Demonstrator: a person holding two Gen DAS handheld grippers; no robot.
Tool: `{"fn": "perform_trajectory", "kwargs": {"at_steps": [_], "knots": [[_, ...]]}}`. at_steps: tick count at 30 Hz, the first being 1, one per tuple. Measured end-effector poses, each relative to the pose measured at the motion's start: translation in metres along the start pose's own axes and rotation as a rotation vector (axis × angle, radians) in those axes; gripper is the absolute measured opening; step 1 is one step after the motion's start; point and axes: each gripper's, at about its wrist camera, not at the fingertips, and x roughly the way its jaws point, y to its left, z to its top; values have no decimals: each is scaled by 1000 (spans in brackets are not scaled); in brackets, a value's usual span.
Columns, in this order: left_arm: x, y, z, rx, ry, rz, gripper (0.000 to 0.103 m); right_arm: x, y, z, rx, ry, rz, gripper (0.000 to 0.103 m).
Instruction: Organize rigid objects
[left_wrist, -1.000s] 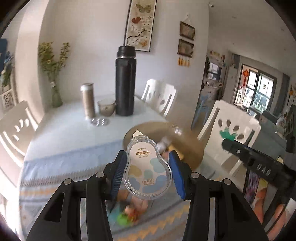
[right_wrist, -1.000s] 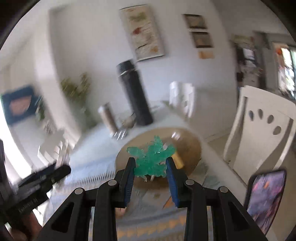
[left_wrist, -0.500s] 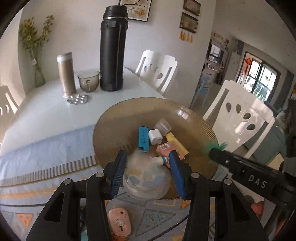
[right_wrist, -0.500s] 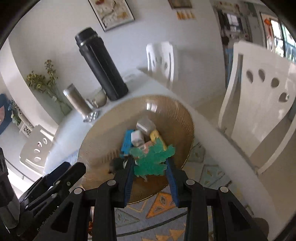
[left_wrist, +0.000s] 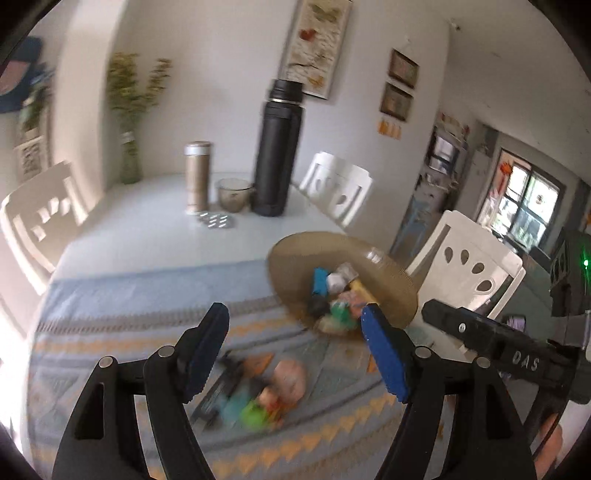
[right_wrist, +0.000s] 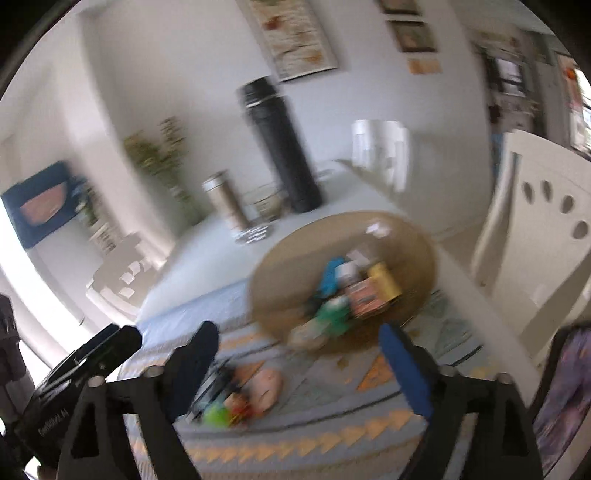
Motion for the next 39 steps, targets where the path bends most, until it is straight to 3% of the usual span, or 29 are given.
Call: {"fn": "perform_trajectory", "kwargs": {"at_steps": [3,7,11,16,19,23,39], "knots": [[-23,20,-51,-34,18,89,73,6,31,-49,-123,34,49,92],[-20,54,-111,-115,116,170,73,35,53,-113,-254,63,17,92],[-16,73,-149,-140,115,261,73,52,59,-133,-325,95,-12,92],[-24,70,-152,-113,64,274,74,55,54,-136,-325,89,-54,92],[-17,67,-153,-87,99,272,74,60,54,-136,-331,114,-67,92],[-21,61,-154,-64,81,293,74,63,54,-136,-329,132,-72,92],[-17,63,-154,-79,109,303,74,65,45,-133,-262,163,-47,92]]}}
